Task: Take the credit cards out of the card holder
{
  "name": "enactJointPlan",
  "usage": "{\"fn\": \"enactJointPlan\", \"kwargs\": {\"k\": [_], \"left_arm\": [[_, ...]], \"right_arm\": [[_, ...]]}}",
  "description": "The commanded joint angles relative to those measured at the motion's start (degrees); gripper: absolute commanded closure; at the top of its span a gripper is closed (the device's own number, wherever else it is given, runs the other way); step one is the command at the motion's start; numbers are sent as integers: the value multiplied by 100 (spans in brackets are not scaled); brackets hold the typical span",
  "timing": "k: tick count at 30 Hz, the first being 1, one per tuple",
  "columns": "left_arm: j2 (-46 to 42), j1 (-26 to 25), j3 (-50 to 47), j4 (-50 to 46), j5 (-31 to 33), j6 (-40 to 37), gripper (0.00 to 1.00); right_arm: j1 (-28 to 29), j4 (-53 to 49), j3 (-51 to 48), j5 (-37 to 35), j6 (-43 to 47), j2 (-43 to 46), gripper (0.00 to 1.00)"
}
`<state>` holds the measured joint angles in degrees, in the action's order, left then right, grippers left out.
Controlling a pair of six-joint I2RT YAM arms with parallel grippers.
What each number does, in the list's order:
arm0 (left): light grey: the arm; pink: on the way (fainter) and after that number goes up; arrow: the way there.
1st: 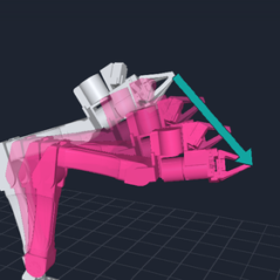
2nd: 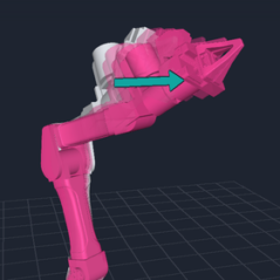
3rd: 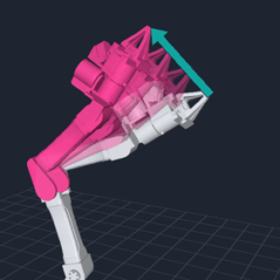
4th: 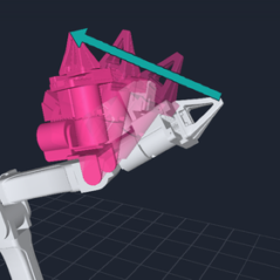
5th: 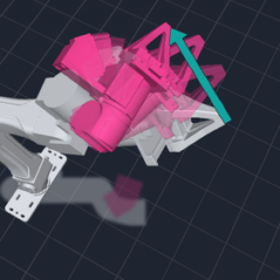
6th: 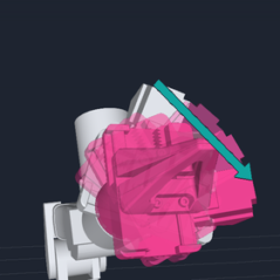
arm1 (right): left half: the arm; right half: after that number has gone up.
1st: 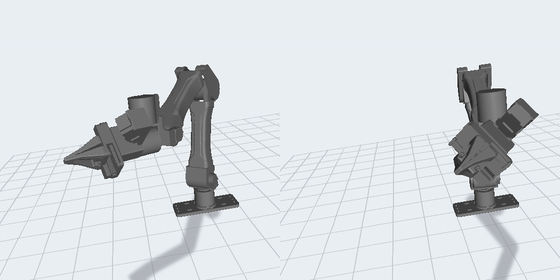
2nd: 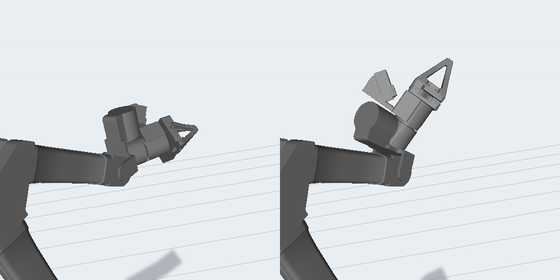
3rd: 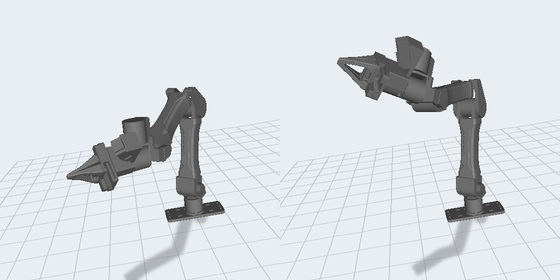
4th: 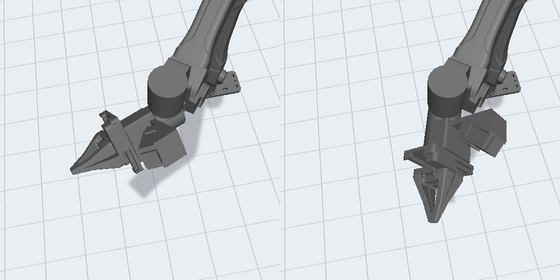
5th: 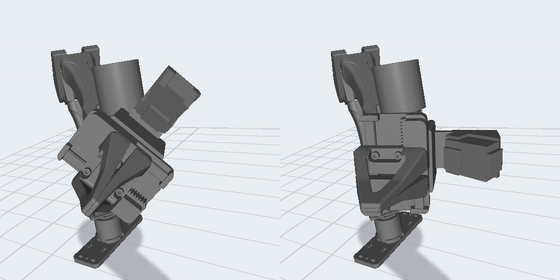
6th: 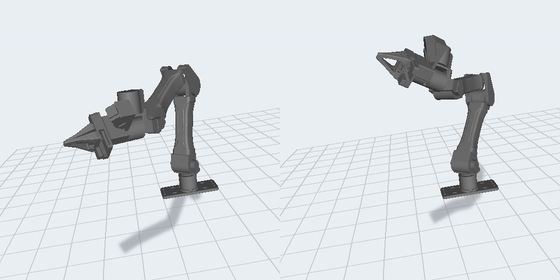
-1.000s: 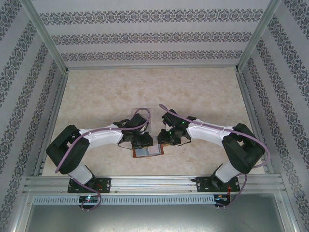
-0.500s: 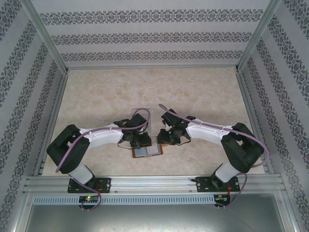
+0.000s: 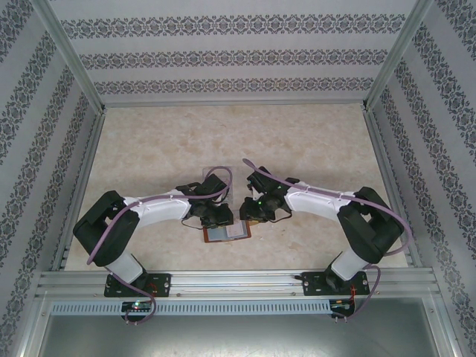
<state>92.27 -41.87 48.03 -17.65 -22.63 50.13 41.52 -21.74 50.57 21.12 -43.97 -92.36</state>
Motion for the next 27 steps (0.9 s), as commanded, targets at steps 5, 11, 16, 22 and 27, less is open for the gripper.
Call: {"fn": "enactJointPlan", "kwargs": {"k": [5, 11, 16, 22, 27], "left_arm": [[90, 64, 164, -272, 39, -112, 78], [116, 65, 189, -267, 5, -104, 78], [133, 65, 185, -274, -1, -115, 78], [112, 65, 186, -348, 45, -129, 78], [55, 64, 239, -678, 274, -234, 73]], "right_arm": [[104, 319, 208, 276, -130, -291, 71], [154, 390, 245, 309, -139, -397, 75], [172, 390, 267, 296, -139, -467, 76], [164, 248, 258, 98, -86, -594, 74], [166, 127, 209, -73, -42, -643, 70]]}}
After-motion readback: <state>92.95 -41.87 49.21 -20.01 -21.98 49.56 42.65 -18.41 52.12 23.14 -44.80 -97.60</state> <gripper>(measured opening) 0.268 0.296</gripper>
